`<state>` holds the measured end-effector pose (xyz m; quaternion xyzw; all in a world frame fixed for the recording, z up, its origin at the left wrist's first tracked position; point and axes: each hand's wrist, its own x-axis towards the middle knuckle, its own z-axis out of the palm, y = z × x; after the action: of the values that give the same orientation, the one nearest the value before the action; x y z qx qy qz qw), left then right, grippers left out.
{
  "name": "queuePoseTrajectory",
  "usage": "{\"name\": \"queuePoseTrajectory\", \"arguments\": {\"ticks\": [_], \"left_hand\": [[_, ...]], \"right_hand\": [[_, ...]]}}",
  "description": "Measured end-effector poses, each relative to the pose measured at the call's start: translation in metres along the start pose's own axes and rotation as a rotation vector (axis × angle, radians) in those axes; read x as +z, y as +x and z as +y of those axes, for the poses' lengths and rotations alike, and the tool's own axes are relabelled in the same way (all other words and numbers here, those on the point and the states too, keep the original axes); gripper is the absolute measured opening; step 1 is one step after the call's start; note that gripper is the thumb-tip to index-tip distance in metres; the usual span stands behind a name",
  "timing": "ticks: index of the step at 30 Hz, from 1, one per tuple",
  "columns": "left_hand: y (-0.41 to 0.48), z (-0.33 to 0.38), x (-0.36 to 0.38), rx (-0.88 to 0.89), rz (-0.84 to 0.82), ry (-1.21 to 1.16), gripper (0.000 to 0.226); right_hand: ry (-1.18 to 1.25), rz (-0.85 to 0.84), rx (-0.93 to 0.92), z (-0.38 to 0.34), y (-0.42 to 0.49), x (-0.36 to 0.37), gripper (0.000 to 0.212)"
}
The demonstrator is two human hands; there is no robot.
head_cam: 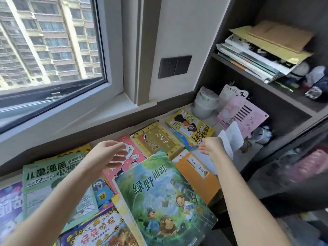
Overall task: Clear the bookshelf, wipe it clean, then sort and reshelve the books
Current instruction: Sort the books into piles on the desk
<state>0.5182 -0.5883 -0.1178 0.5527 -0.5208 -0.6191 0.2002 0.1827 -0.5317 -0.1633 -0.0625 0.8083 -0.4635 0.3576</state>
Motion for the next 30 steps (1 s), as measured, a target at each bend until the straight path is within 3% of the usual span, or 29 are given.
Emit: {"name": "queuePoseTrajectory", "arguments": {"ticks": [3, 4, 6, 8, 12, 14, 17, 25, 28, 30], "left_hand": [[0.021, 0.008, 0.005, 0.009, 0.012, -0.012, 0.018], [0.029, 0.010, 0.004, 0.005, 0.024, 0.002, 0.017], [0.050, 0.017, 0.006, -0.008, 0.044, 0.055, 0.016], [0.073, 0.025, 0.010, -0.013, 0.062, 0.106, 0.015], [0.115, 0.038, 0.020, -0.025, 0.062, 0.122, 0.014], [0.131, 0.042, 0.026, -0.034, 0.051, 0.109, 0.014], [0.150, 0.040, 0.040, -0.072, 0.040, 0.079, 0.013], [0.167, 0.028, 0.060, -0.160, -0.002, 0.057, 0.016], [0.167, 0.027, 0.059, -0.171, -0.006, 0.055, 0.016], [0.164, 0.028, 0.059, -0.167, -0.008, 0.054, 0.016]], "right_hand": [[-0.091, -0.006, -0.020, 0.002, 0.025, 0.019, 0.007], [-0.178, -0.011, -0.024, 0.005, 0.034, 0.026, 0.016], [-0.474, 0.035, -0.126, 0.008, 0.057, 0.038, 0.024], [-0.721, 0.082, -0.229, 0.012, 0.079, 0.048, 0.015], [-0.844, 0.145, -0.263, 0.015, 0.131, 0.057, 0.050], [-0.687, 0.209, -0.104, 0.013, 0.152, 0.063, 0.051], [-0.428, 0.286, 0.148, 0.014, 0.177, 0.068, 0.023], [-0.124, 0.221, 0.306, 0.011, 0.202, 0.069, 0.036], [-0.041, 0.109, 0.310, 0.015, 0.202, 0.067, 0.021], [0.000, 0.049, 0.201, 0.017, 0.193, 0.069, 0.012]]}}
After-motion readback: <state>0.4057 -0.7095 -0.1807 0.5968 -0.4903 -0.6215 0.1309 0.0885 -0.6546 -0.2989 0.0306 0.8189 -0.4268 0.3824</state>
